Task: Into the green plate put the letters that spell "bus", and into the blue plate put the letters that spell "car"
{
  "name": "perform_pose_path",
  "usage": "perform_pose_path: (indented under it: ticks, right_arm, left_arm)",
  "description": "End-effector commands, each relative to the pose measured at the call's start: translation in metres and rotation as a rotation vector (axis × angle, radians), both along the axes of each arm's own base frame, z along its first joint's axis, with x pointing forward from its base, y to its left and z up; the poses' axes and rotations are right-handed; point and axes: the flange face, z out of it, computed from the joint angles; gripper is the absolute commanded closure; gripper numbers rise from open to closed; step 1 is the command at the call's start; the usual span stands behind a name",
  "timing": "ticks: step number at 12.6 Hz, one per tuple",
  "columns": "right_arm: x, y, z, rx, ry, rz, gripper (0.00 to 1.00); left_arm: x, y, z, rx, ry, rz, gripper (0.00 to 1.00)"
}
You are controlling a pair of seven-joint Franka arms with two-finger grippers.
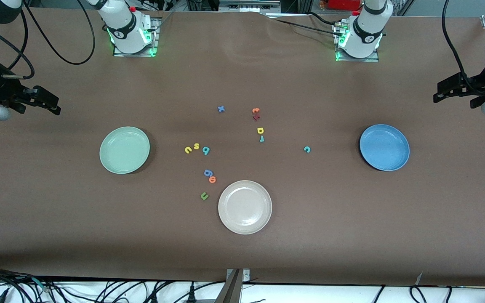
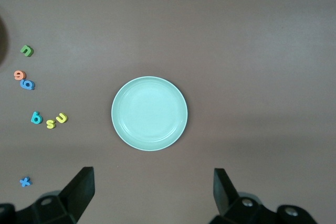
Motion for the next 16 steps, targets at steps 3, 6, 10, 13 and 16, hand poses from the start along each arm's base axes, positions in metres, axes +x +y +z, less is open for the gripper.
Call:
perform_pose_path:
  ticks: [3, 6, 10, 13, 16]
  right_arm:
    - [-0.0025, 0.0003, 0.0029, 0.012, 0.005, 0.014, 0.0]
    - [-0.0025, 0.0003, 0.0029, 0.012, 0.005, 0.014, 0.0]
    - [-0.0027, 0.0003, 0.0027, 0.012, 0.007, 0.014, 0.0]
    - [-0.0027, 0.0001, 0.0027, 0.011, 0.007, 0.016, 0.0]
    - [-0.0038, 0.0096, -0.0003, 0.003, 0.025, 0.03, 0.0]
  left_arm:
    - [-0.0003, -0.0008, 0.0043, 0.026, -0.001, 0.0, 0.0]
    - [-0.0003, -0.0008, 0.0043, 0.026, -0.001, 0.0, 0.0]
    - [-0.0003, -0.0008, 0.0043, 0.026, -0.001, 0.0, 0.0]
    - [-0.0003, -0.0008, 0.0043, 0.026, -0.001, 0.0, 0.0]
    - [-0.0003, -0.0008, 0.0043, 0.026, -0.001, 0.0, 0.0]
